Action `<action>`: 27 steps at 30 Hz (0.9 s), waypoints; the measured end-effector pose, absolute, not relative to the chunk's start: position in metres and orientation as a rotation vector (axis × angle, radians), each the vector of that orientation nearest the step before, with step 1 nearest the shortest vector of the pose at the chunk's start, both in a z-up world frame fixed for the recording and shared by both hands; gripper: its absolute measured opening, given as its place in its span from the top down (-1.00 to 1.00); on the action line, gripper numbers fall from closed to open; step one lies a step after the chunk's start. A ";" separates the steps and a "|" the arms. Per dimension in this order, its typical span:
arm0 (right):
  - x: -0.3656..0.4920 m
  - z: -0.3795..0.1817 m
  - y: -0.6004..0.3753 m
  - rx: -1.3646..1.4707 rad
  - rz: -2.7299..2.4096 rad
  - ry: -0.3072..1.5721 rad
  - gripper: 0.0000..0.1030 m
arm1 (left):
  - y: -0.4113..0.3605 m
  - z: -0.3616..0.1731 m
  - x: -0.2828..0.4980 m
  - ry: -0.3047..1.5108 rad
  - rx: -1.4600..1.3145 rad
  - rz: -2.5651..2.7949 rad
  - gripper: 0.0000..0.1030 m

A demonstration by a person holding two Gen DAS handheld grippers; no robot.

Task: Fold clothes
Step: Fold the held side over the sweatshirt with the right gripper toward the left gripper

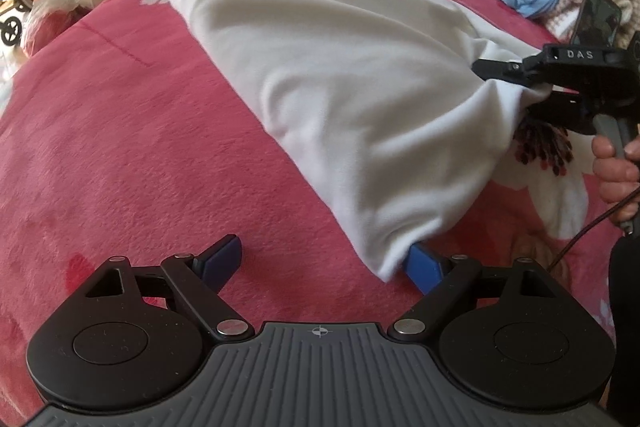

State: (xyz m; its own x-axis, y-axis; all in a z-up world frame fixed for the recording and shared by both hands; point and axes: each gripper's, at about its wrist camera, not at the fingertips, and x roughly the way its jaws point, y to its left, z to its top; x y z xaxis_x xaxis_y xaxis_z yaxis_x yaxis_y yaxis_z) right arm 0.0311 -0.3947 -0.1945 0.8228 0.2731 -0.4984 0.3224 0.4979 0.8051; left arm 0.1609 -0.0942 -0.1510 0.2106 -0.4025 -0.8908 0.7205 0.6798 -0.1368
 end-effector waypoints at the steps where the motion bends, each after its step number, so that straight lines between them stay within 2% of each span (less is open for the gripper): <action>1: 0.032 -0.194 -0.396 1.074 -0.026 0.637 0.68 | -0.094 -0.151 0.161 1.108 0.336 -0.802 -0.71; 5: 0.036 -0.194 -0.402 1.111 -0.015 0.647 0.62 | -0.099 -0.143 0.147 1.052 0.398 -0.871 -0.71; 10: 0.042 -0.191 -0.403 1.126 -0.015 0.660 0.58 | -0.111 -0.130 0.116 0.867 0.548 -0.955 -0.70; 16: 0.045 -0.182 -0.403 1.125 -0.021 0.654 0.58 | -0.125 -0.129 0.089 0.671 0.725 -0.941 -0.47; 22: 0.044 -0.177 -0.404 1.149 -0.027 0.640 0.58 | -0.135 -0.133 0.063 0.472 0.881 -0.938 -0.43; 27: 0.044 -0.170 -0.402 1.159 -0.019 0.620 0.58 | -0.147 -0.140 0.053 0.390 0.946 -0.951 -0.37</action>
